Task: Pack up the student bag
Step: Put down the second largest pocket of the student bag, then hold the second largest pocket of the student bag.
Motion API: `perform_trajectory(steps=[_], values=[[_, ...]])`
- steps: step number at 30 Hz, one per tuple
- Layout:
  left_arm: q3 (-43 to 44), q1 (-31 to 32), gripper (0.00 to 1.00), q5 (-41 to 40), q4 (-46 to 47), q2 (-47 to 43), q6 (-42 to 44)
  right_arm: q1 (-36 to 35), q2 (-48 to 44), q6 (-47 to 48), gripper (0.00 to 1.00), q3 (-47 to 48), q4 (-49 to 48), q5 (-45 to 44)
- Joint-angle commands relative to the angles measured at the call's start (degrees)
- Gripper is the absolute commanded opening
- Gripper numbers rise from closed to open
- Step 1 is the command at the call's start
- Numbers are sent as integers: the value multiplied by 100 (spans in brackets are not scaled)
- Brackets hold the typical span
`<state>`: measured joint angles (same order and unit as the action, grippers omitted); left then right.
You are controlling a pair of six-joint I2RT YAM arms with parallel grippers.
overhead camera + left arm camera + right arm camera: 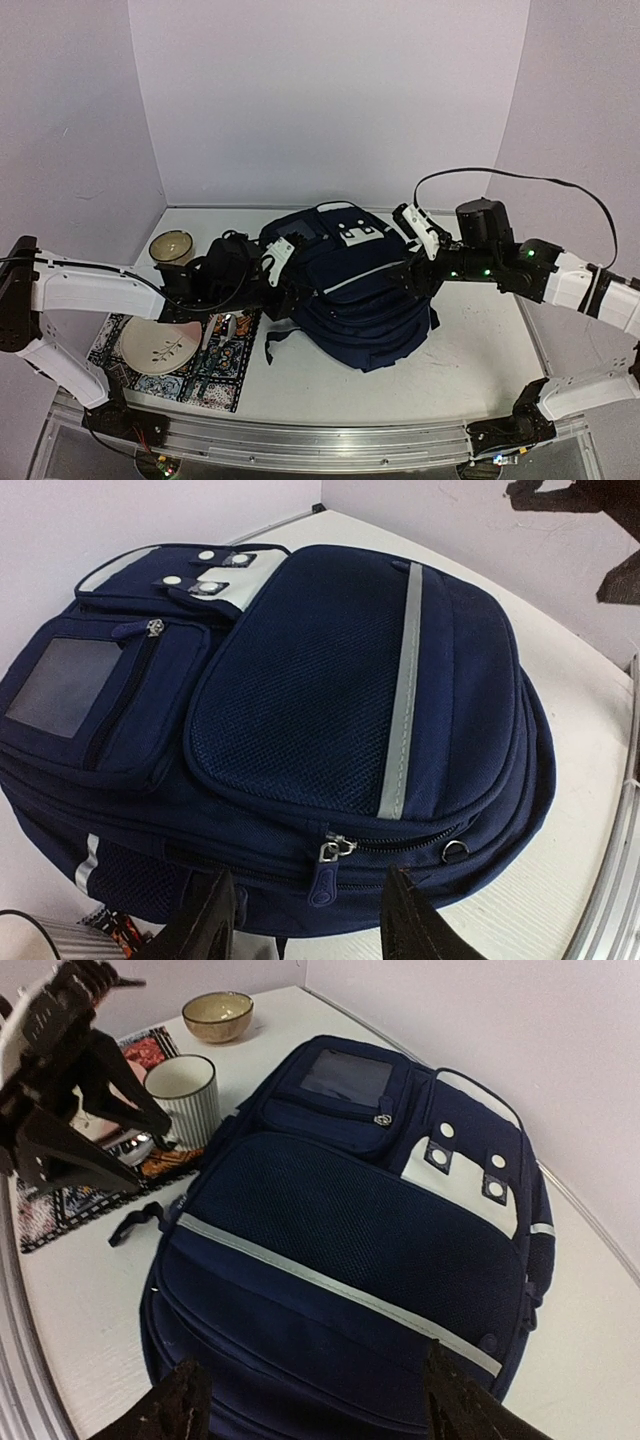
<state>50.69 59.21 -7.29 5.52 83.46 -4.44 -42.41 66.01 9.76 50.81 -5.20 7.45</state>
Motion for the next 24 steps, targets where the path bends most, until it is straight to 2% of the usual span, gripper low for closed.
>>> perform_trajectory(steps=[1,6,9,16,24], values=[[-31,-40,51,569,39,47,-77,-205,-146,-911,73,13,-225,335],[-63,-193,47,704,40,261,243,-350,150,-1412,73,50,-324,-132],[-101,-396,46,1136,40,242,372,-352,273,-1607,74,94,-324,-355],[0,-484,43,1595,-42,429,585,-334,533,-2141,77,204,-316,-1442],[10,-511,41,1576,-153,548,570,-107,965,-2516,78,205,-274,-1883]])
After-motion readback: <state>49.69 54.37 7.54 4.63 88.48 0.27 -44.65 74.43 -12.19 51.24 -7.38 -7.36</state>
